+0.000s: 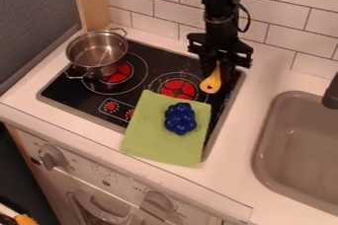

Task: Moved the yellow brush on the right top of the burner

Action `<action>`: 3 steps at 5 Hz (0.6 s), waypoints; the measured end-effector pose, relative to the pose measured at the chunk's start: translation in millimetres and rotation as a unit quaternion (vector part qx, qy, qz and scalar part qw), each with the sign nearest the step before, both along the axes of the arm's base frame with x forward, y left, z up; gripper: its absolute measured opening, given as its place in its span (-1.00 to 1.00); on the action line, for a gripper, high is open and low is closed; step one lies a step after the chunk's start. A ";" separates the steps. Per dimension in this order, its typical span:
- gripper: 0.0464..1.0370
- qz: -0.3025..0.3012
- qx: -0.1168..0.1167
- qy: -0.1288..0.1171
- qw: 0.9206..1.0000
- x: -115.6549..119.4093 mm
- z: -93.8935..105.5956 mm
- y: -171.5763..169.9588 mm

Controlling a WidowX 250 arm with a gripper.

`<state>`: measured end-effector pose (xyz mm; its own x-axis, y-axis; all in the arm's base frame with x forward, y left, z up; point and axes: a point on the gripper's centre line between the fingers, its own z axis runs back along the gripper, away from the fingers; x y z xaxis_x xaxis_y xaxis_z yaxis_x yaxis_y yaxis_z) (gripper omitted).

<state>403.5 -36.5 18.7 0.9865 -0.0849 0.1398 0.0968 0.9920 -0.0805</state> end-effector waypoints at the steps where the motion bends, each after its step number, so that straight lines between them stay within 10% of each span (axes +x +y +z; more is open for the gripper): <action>1: -0.21 0.013 0.003 0.008 1.000 -3.3 -2.4 1.7; 3: 0.90 0.005 0.030 0.042 0.999 -11.2 4.7 -1.3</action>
